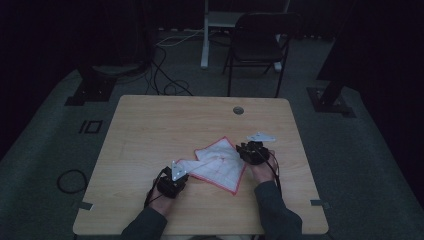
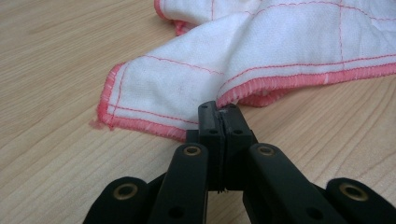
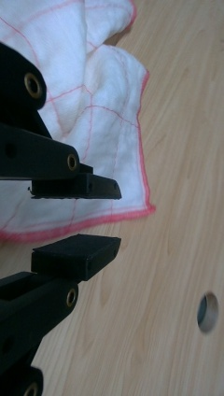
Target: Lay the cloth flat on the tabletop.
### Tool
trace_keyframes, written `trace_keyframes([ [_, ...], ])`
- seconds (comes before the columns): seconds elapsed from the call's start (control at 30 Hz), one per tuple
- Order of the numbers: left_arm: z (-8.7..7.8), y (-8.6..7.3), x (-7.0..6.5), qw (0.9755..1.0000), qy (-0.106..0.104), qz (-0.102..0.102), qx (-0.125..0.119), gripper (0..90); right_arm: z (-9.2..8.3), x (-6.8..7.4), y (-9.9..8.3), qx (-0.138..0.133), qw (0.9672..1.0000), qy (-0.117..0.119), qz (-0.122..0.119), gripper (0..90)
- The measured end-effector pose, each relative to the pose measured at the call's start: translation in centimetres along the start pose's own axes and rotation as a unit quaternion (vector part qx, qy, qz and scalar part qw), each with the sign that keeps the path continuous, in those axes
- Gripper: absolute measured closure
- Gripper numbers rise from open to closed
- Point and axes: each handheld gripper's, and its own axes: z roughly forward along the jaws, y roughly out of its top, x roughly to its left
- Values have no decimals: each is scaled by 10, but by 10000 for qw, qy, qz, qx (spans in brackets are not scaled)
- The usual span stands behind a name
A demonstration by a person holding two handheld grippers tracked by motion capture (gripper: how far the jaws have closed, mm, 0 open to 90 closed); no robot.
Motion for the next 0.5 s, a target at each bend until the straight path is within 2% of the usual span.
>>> trace_keyframes([
  [0.27, 1, -1, 0, 10000, -20, -20, -1, 896, 32, 15, 7, 268, 9994, -61, -194, 698],
  [0.5, 0, -1, -1, 10000, -59, -10, 17, 896, 55, 16, 7, 595, 9977, -203, -250, 696],
])
